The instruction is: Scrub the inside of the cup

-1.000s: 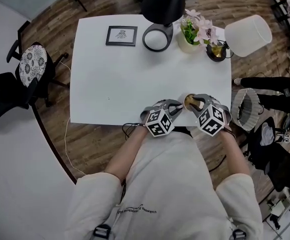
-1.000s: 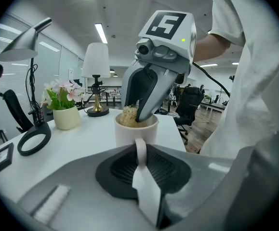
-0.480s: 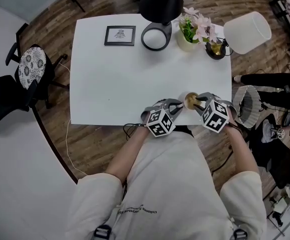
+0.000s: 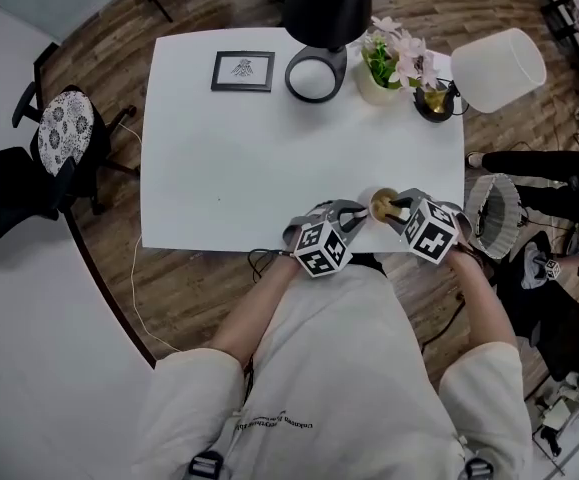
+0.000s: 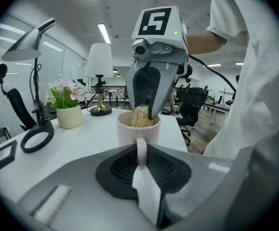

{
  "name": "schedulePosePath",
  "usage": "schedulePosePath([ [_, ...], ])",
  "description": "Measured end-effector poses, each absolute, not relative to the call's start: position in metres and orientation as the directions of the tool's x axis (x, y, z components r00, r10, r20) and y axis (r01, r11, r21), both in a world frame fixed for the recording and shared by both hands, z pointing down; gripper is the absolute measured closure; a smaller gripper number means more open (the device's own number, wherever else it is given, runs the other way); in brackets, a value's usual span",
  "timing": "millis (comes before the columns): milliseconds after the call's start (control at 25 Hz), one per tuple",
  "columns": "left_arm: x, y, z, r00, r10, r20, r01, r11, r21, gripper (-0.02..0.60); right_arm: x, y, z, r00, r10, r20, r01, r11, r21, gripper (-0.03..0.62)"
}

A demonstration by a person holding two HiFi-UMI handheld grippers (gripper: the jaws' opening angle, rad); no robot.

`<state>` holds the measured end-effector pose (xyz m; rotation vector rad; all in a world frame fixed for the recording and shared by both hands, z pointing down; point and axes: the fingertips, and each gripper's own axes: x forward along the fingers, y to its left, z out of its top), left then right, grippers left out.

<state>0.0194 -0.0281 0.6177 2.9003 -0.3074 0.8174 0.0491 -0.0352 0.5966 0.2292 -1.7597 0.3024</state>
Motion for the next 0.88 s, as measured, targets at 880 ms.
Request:
schedulePosePath([
  [880,0.019,-0.027,0.618,0.848,-0.135,0.512,-0.204,-0.976,0.081,0.531,0.028,-0.047,0.607,-0.374,-0.067,0.925,-0.526,0.837,-0.152,0.477],
])
